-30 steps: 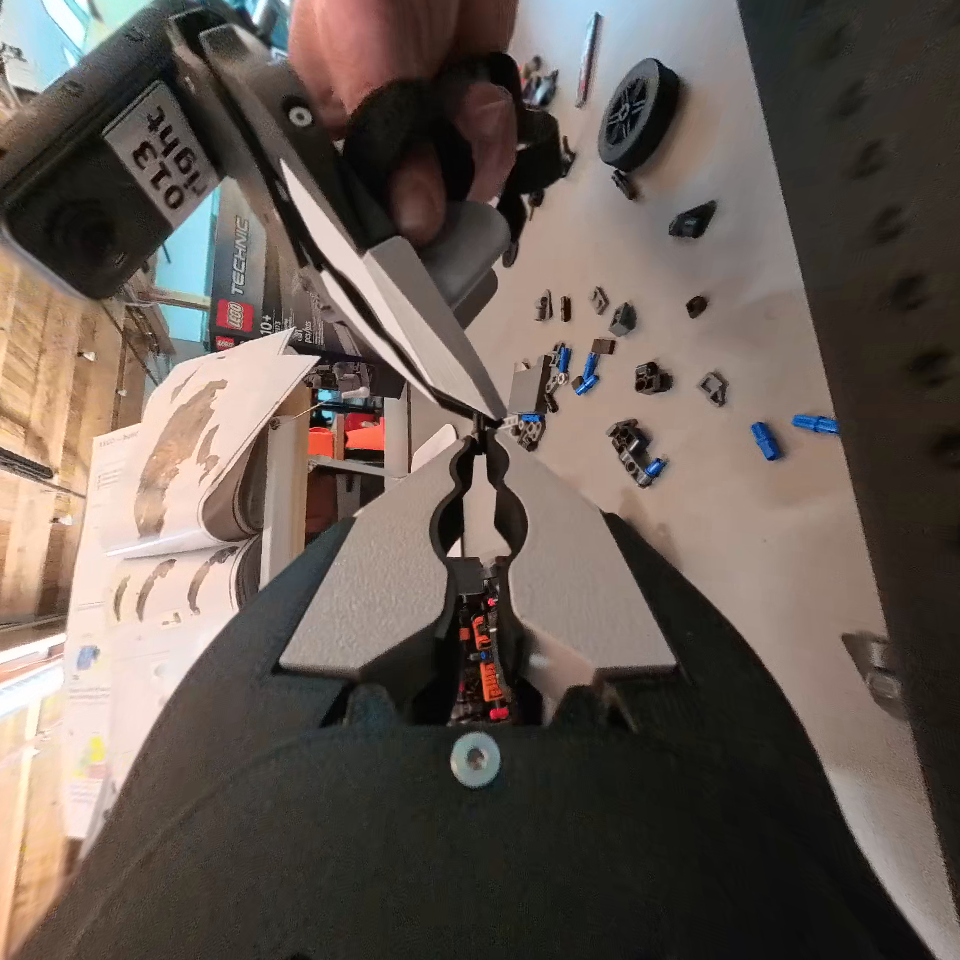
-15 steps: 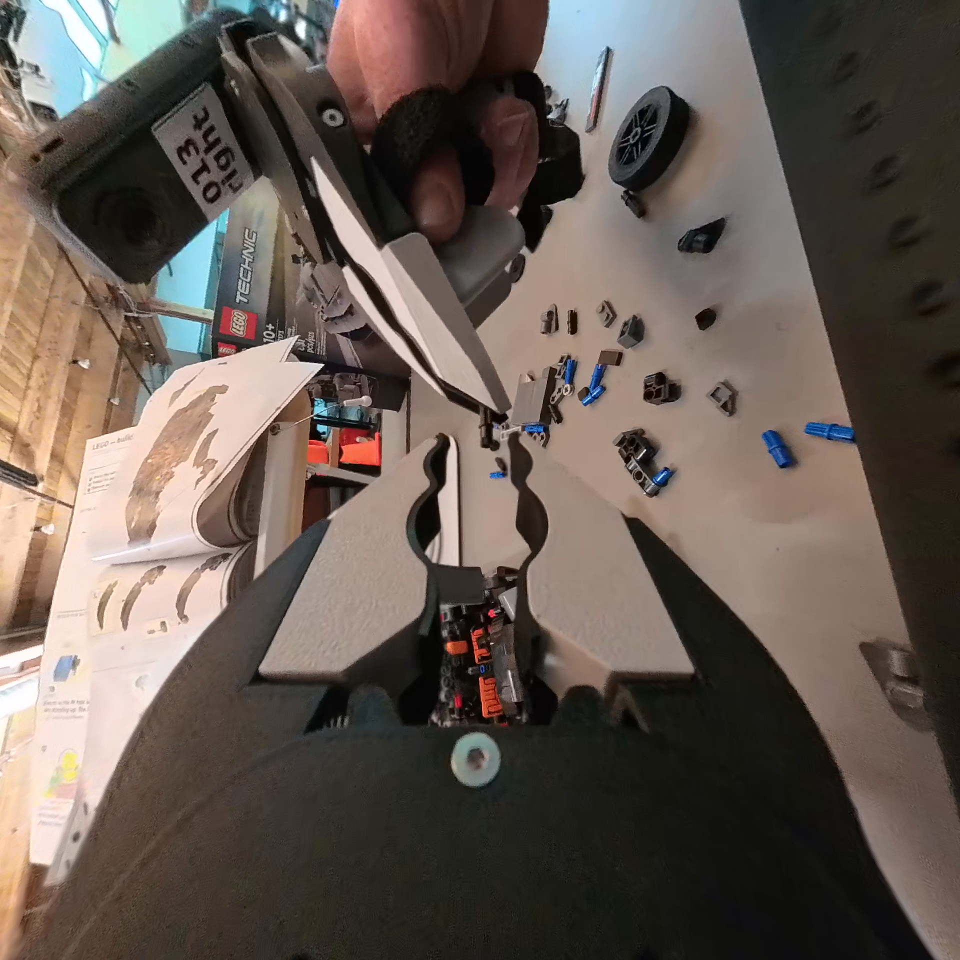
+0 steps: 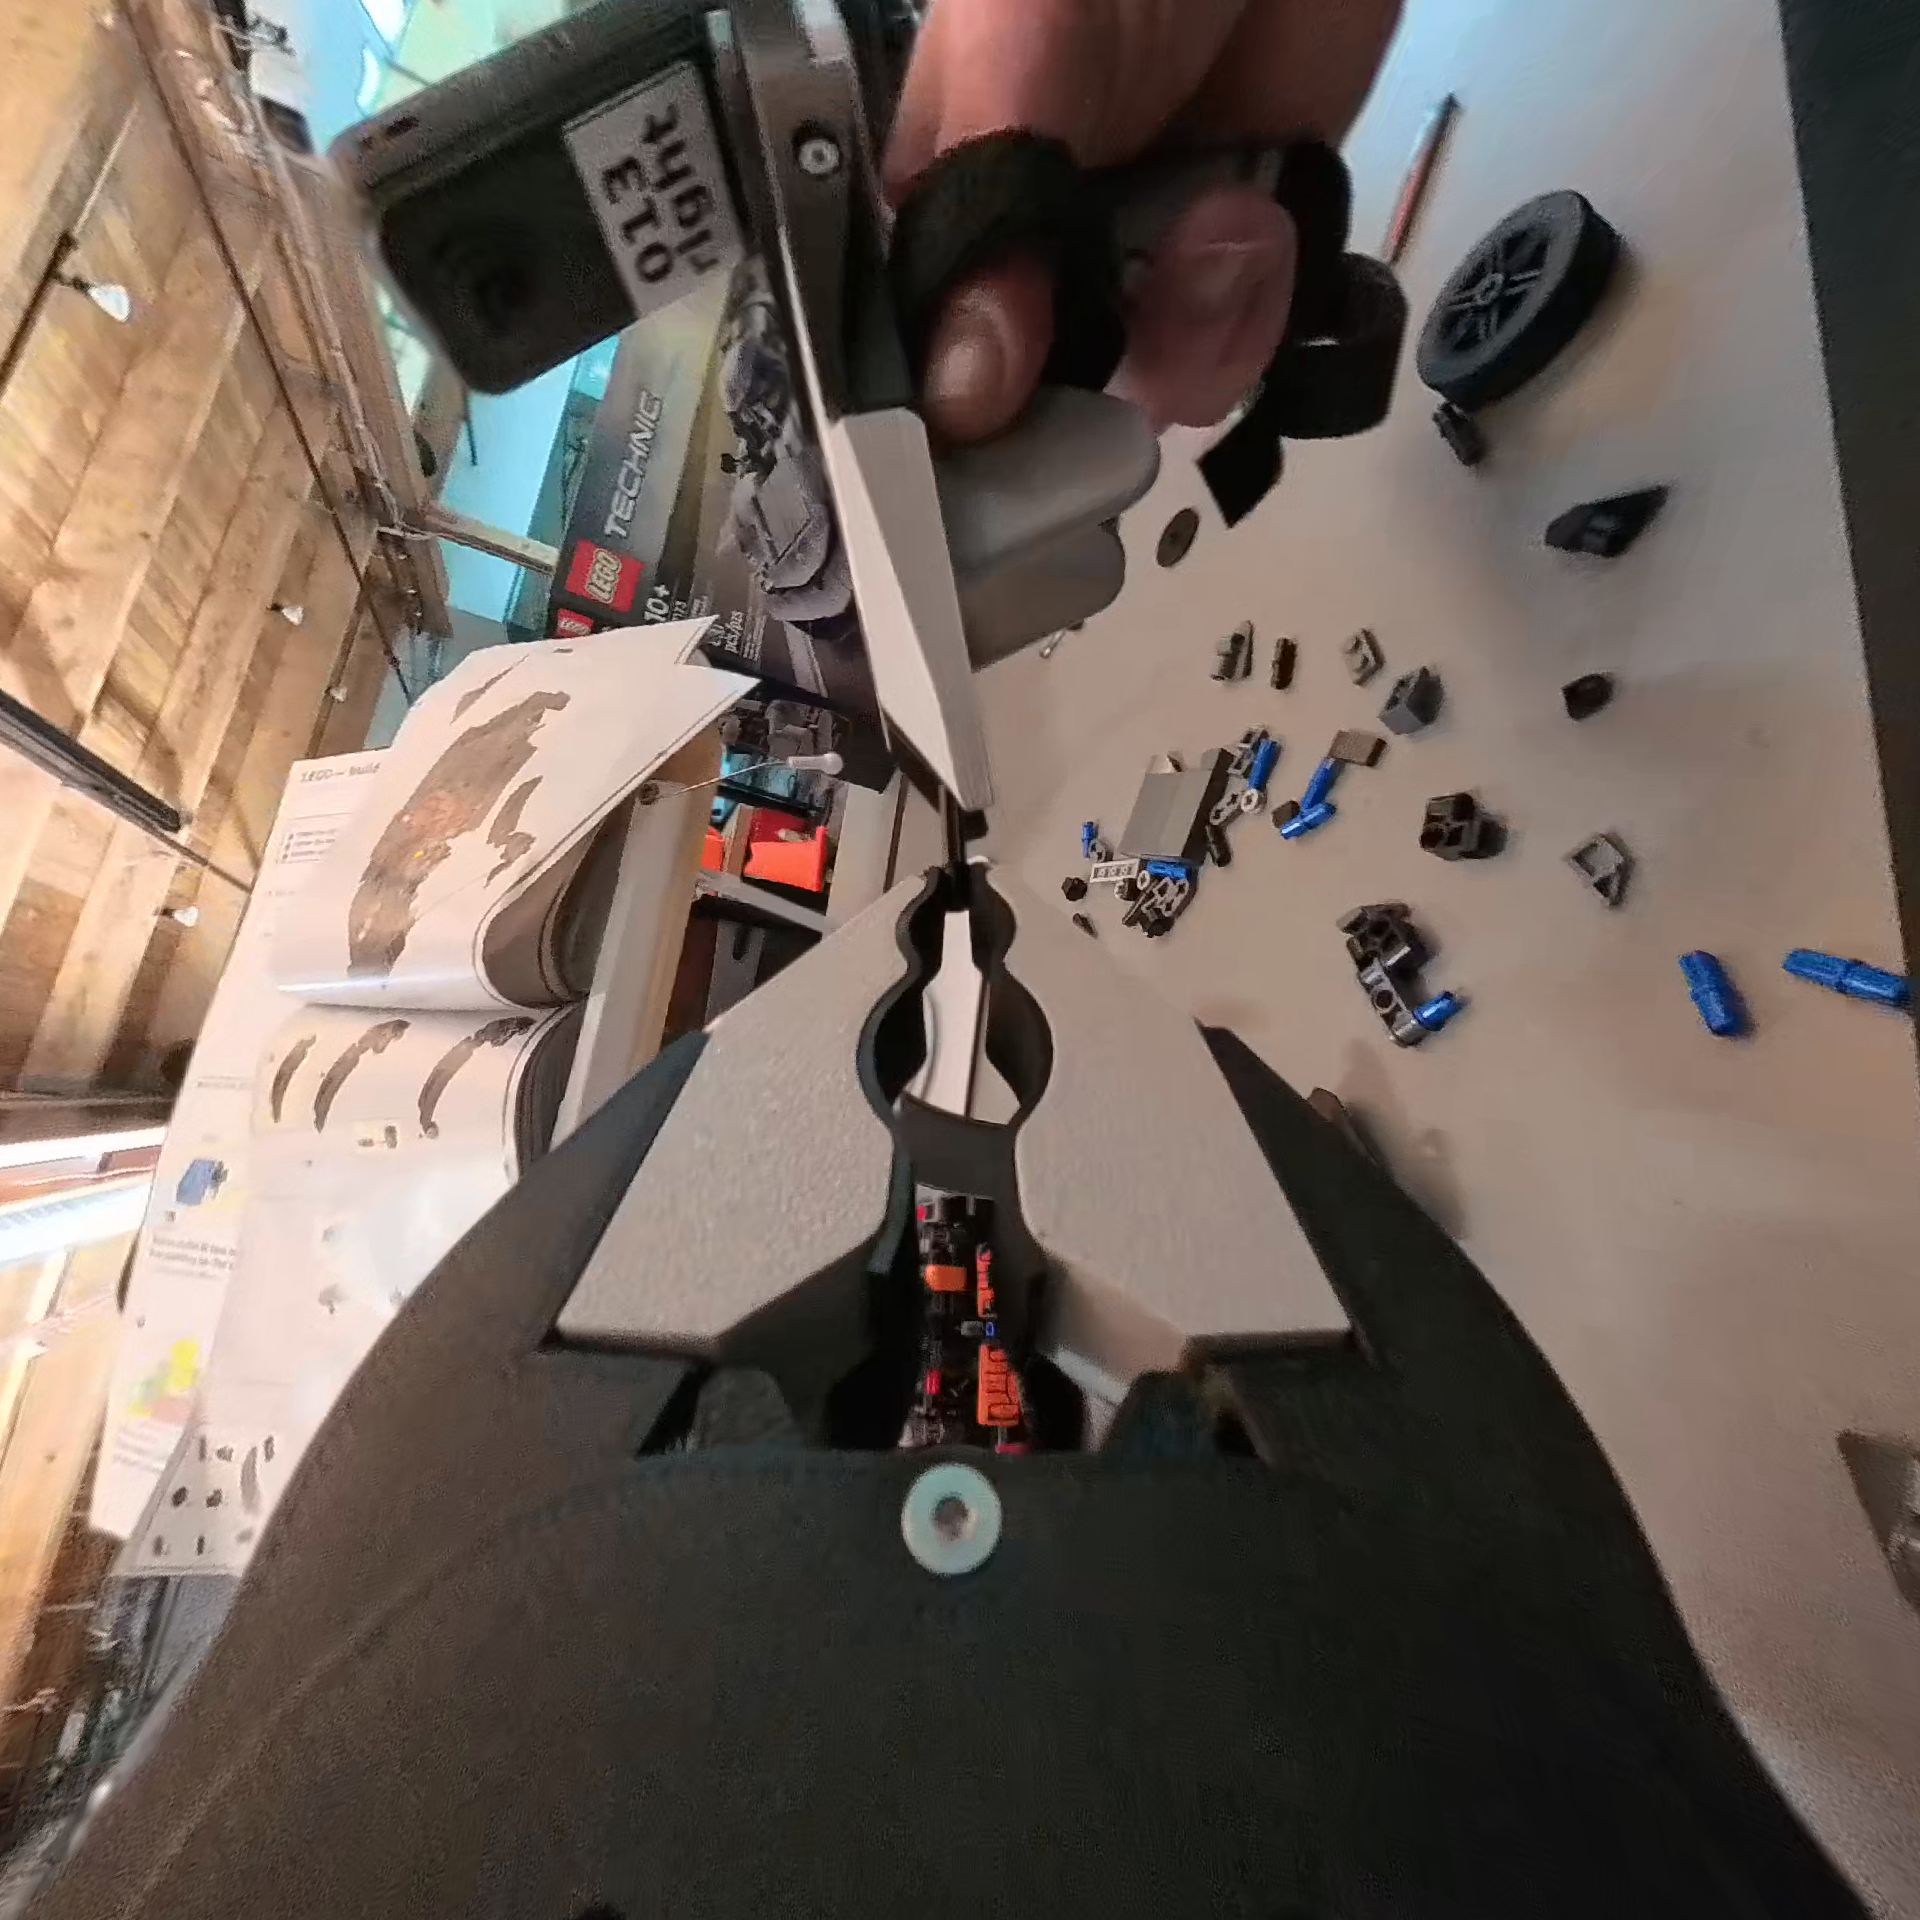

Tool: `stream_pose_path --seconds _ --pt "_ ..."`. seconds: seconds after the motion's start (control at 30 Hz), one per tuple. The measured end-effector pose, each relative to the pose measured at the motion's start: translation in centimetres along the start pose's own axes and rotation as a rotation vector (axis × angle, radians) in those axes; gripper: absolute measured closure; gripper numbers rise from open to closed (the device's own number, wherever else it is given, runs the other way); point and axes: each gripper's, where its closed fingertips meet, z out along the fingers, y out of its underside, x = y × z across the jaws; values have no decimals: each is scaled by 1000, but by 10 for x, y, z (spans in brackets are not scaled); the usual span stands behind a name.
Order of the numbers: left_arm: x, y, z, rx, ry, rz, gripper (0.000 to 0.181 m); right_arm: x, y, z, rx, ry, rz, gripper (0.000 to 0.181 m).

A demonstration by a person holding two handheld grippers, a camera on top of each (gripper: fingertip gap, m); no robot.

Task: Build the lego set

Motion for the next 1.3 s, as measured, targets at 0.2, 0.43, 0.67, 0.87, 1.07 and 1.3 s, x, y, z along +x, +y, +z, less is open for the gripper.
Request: stream_pose_path --seconds 0.2,0.43,0.67,0.87,1.07,1.3 --pt "-1 -3 3 12 -12 -57 179 -3 -7 1 82 -27 20 180" --pt "8 3 7 -1 55 -118 179 5 0 1 5 92 -80 180" --pt "75 24 1 -103 404 -78 179 34 60 10 -516 262 -336 180" --pt "97 37 6 -193 450 -25 181 54 87 16 -810 315 -464 181" --pt "104 50 15 -280 450 -25 181 53 92 21 -875 279 -484 181" --pt "109 53 18 -303 447 12 181 55 96 18 -943 275 -500 181"
